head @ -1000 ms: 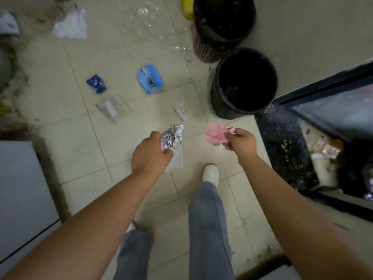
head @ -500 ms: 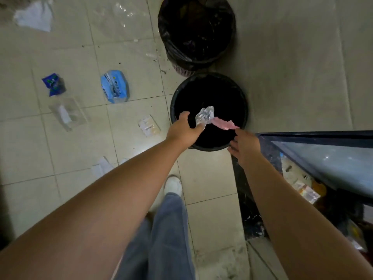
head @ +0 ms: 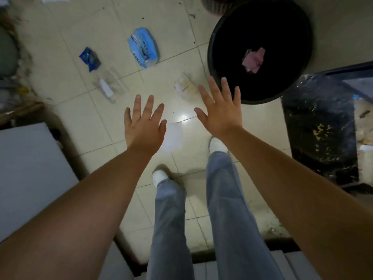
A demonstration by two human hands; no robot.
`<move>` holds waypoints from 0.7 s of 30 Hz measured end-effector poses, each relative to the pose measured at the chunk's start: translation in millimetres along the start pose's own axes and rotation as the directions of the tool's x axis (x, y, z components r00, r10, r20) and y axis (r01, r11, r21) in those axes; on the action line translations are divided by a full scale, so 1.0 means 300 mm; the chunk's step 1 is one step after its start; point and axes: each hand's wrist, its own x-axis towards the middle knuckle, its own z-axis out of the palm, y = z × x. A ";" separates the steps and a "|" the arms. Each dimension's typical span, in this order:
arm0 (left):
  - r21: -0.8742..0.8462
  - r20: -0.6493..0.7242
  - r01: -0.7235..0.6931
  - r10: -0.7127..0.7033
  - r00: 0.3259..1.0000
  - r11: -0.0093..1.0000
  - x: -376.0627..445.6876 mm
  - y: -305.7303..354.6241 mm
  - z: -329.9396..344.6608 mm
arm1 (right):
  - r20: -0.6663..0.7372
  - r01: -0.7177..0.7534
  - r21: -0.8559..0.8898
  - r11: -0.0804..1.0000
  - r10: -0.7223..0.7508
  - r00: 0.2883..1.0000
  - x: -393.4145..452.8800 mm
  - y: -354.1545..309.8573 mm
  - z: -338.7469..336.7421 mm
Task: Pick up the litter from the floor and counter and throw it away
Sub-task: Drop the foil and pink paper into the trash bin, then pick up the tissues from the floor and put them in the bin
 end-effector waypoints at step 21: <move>-0.070 0.230 -0.063 0.077 0.970 0.996 0.204 -0.716 0.755 | 0.299 -0.282 0.014 0.959 0.265 0.917 0.123 -0.685 0.818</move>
